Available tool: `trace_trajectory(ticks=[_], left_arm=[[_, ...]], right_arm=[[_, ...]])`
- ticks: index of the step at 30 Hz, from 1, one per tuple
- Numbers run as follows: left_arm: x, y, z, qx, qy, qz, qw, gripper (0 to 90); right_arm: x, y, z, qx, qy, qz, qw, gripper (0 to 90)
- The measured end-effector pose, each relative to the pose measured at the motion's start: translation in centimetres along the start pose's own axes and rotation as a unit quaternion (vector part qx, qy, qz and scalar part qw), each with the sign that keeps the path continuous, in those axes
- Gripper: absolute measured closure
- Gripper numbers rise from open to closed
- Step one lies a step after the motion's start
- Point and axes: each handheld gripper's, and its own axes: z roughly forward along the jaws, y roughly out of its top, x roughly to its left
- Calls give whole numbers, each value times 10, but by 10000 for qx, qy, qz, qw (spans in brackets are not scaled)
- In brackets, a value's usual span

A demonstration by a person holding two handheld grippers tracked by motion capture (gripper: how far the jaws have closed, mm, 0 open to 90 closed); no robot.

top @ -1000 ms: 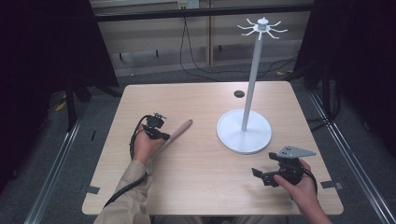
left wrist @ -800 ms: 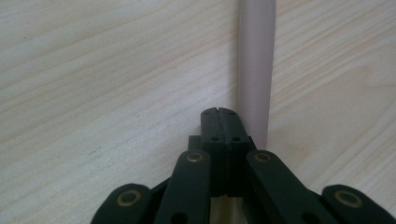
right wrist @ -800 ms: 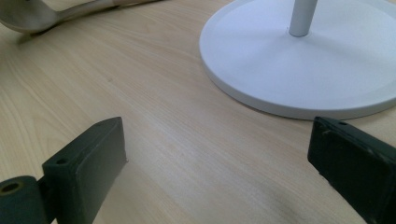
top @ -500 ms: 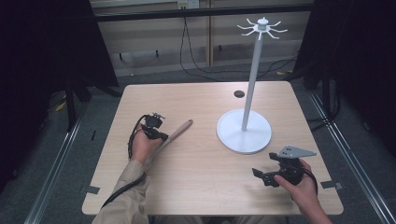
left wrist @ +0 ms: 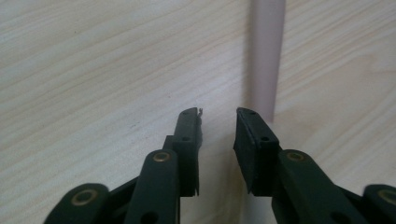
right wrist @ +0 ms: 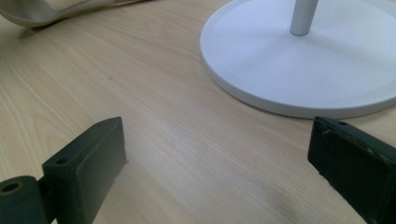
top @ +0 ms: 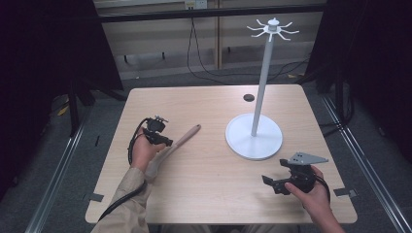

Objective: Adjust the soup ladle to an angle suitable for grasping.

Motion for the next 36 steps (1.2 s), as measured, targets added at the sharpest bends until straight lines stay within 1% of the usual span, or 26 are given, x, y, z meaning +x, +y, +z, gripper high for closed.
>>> trace_trajectory(ticks=[2,3,4,6,8,9,10,11,12,13,14,16,17,19,20,21,22,23,26,28,29,31,32,34,35,36], left_arm=[[-3,1,-4,24,-13,80,10000,659],[-5,1,-5,30,-45,56,10000,658],[-6,0,-7,164,-96,215,9996,642],[-8,0,-7,181,-119,203,9996,641],[-8,-2,-5,381,-169,374,9984,641],[-9,-2,-4,448,-199,378,9981,641],[-9,-2,-3,454,-204,392,9980,641],[-11,-3,0,366,-205,278,9987,641],[-10,-2,-1,521,-210,400,9976,642],[-11,-2,1,443,-236,348,9981,642],[-11,-2,1,443,-236,348,9981,642],[-13,1,5,561,-236,416,9973,642],[-14,1,6,563,-245,389,9974,643],[-15,2,8,568,-268,415,9972,643],[-16,3,9,584,-252,467,9969,643],[-17,3,10,539,-252,401,9974,643],[-17,5,11,552,-261,495,9969,643],[-18,5,12,573,-254,458,9970,644],[-20,9,14,567,-241,459,9970,651],[-20,12,16,598,-223,512,9966,651],[-21,13,17,614,-237,500,9966,653],[-21,14,19,570,-219,474,9970,654],[-21,16,19,616,-225,524,9965,654],[-22,17,22,599,-199,492,9968,654],[-22,18,23,624,-190,539,9964,654],[-23,20,25,562,-164,498,9970,659]], right_arm=[[0,0,0,-4,8,17,10000,39],[1,0,0,2,6,26,10000,39],[1,0,0,2,3,29,10000,39],[1,1,0,4,6,35,10000,39],[1,1,0,5,11,32,10000,39],[2,1,0,-2,2,10,10000,39],[2,1,0,-3,7,0,10000,39],[2,1,1,-4,13,0,10000,39],[2,1,1,-5,16,-5,10000,39],[2,1,1,-2,16,-4,10000,39],[2,1,1,-2,16,-4,10000,39],[2,1,1,8,22,13,10000,39],[1,1,1,7,24,16,10000,39],[1,0,1,7,27,10,10000,39],[1,0,1,14,23,11,10000,39],[1,0,1,12,20,12,10000,39],[0,0,1,5,21,14,10000,39],[0,0,1,5,20,17,10000,39],[0,0,0,-3,28,16,10000,39],[1,0,0,2,32,38,10000,39],[1,0,0,5,33,40,10000,39],[1,0,0,3,31,31,10000,39],[0,0,0,-5,42,27,10000,39],[0,0,0,-7,41,17,10000,39],[0,0,0,1,37,32,10000,39],[-1,0,0,0,31,40,10000,39]])
